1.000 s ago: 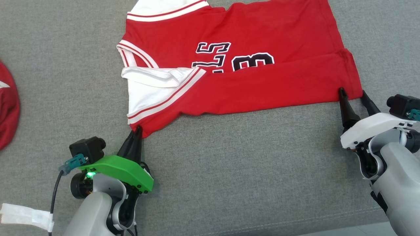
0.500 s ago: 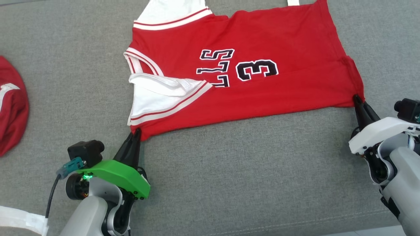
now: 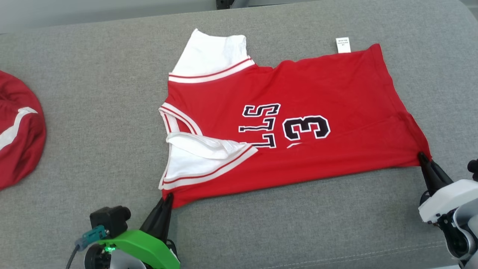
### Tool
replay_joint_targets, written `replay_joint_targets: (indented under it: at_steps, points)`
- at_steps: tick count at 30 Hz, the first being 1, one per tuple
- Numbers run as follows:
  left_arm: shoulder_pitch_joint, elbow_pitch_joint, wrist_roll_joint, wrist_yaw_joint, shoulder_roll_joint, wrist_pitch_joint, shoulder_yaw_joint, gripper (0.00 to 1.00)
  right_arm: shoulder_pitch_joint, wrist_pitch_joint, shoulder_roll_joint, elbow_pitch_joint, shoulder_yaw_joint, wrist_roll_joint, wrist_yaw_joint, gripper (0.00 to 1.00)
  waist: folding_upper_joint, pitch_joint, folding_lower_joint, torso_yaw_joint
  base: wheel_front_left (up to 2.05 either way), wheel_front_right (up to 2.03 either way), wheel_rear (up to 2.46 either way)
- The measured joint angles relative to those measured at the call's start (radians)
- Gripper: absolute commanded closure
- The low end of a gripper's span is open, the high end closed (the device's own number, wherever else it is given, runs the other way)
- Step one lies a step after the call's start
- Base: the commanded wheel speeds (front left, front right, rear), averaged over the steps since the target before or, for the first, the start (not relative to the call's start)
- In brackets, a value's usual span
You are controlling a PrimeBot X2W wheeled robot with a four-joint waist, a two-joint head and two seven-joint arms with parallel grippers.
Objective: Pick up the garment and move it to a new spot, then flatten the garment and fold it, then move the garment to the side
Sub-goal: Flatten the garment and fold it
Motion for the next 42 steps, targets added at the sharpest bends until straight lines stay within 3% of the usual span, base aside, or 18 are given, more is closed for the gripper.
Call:
replay_joint_targets:
  at_steps: [15, 16, 17, 18, 19, 20, 21, 31, 34, 42]
  points:
    - [0.149, -0.093, -0.034, 0.068, -0.013, 0.042, -0.036, 1.0, 0.203, 0.0, -0.021, -0.096, -0.119, -0.093, 0.0, 0.97, 0.0, -0.019, 0.0, 0.013, 0.0, 0.0, 0.0]
    - [0.15, -0.092, -0.034, 0.069, -0.014, 0.044, -0.037, 1.0, 0.207, 0.0, -0.019, -0.097, -0.122, -0.101, 0.0, 0.7, 0.0, -0.02, 0.0, 0.014, 0.0, 0.0, 0.0]
    - [0.15, -0.09, -0.034, 0.072, -0.014, 0.047, -0.037, 1.0, 0.209, 0.0, -0.018, -0.095, -0.127, -0.113, 0.0, 0.15, 0.0, -0.021, 0.0, 0.013, 0.0, 0.0, 0.0]
    - [0.15, -0.088, -0.035, 0.074, -0.014, 0.05, -0.039, 0.98, 0.21, 0.0, -0.016, -0.095, -0.133, -0.12, 0.0, 0.0, 0.0, -0.022, 0.0, 0.013, 0.0, 0.0, 0.0]
    - [0.15, -0.085, -0.039, 0.078, -0.017, 0.058, -0.039, 0.64, 0.211, 0.0, -0.012, -0.097, -0.143, -0.128, 0.0, 0.0, 0.0, -0.024, 0.0, 0.013, 0.0, 0.0, 0.0]
    - [0.15, -0.083, -0.039, 0.083, -0.016, 0.064, -0.042, 0.18, 0.213, 0.0, -0.006, -0.102, -0.157, -0.135, 0.0, 0.0, 0.0, -0.027, 0.0, 0.013, 0.0, 0.0, 0.0]
    - [0.15, -0.082, -0.039, 0.089, -0.016, 0.067, -0.041, 0.0, 0.217, 0.0, -0.003, -0.111, -0.174, -0.14, 0.0, 0.0, 0.0, -0.029, 0.0, 0.012, 0.0, 0.0, 0.0]
    - [0.112, -0.139, -0.019, 0.124, 0.032, 0.043, 0.023, 0.0, 0.236, 0.0, 0.052, -0.268, -0.301, -0.259, 0.0, 0.0, 0.0, -0.032, 0.0, -0.012, 0.0, 0.0, 0.0]
    - [-0.007, -0.132, 0.01, 0.118, 0.037, 0.045, 0.03, 0.0, 0.228, 0.0, 0.081, -0.316, -0.307, -0.29, 0.0, 0.0, 0.0, -0.021, 0.0, -0.015, 0.0, 0.0, 0.0]
    - [-0.473, 0.07, 0.054, 0.029, 0.072, 0.186, 0.025, 0.0, 0.171, 0.0, 0.096, -0.37, -0.269, -0.325, 0.0, 0.0, 0.0, 0.044, 0.0, -0.036, 0.0, 0.0, 0.0]
